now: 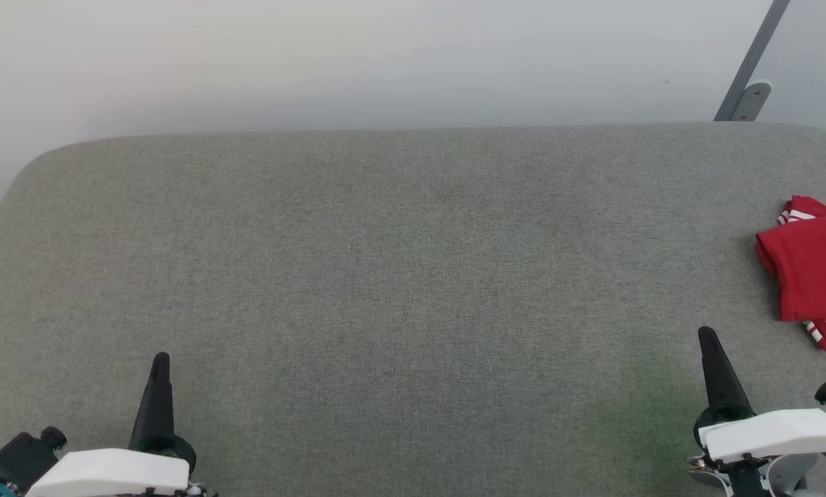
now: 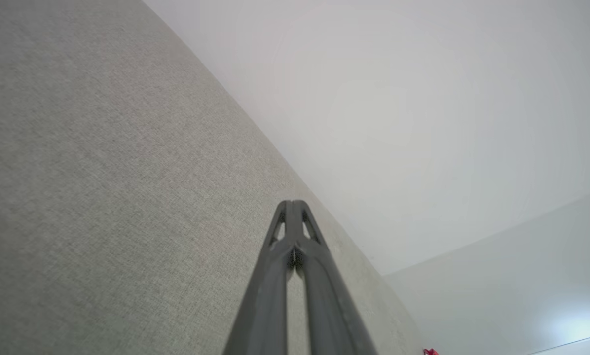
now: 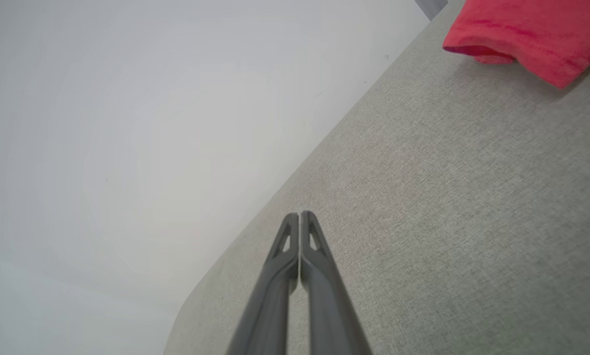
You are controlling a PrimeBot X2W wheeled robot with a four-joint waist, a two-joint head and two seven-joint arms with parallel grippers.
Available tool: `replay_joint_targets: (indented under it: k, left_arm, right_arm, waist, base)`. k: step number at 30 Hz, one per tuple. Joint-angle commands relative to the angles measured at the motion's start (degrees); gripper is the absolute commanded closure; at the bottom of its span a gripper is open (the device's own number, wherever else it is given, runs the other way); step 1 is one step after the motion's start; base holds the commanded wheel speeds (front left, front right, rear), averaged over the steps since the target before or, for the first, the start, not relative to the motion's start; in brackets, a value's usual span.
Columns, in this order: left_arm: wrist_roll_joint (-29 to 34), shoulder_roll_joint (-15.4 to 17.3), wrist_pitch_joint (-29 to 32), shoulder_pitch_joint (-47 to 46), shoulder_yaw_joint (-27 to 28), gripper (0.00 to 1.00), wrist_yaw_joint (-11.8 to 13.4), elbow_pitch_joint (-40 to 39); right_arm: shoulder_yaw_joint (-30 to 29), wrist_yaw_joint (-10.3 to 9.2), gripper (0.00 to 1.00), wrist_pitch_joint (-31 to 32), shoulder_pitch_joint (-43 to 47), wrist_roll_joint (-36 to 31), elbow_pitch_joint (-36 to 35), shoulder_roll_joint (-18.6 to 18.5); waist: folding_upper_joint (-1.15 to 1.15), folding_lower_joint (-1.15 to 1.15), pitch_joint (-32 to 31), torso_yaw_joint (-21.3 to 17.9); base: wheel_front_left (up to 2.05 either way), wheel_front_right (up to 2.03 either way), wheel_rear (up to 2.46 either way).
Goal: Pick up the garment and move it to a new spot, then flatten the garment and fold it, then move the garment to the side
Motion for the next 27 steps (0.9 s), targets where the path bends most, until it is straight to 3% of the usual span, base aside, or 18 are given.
replay_joint_targets:
  k: [1,27]
  left_arm:
    - [-1.98,0.23,0.44,-1.32,0.06,1.0,-0.14,-0.31]
    - [-16.11,-0.57,4.55,-4.33,0.27,1.0,-0.21,2.09]
  right_arm:
    - [-0.37,0.0,1.0,0.47,-1.15,1.57,-0.5,-0.04]
    - [-1.66,-0.01,1.0,4.6,-2.69,15.47,0.17,1.15]
  waist:
    - [0.0,0.0,-0.04,-0.02]
    - [0.0,0.0,-0.86,-0.31]
  base:
    - [0.0,0.0,0.0]
    - [0.0,0.0,0.0]
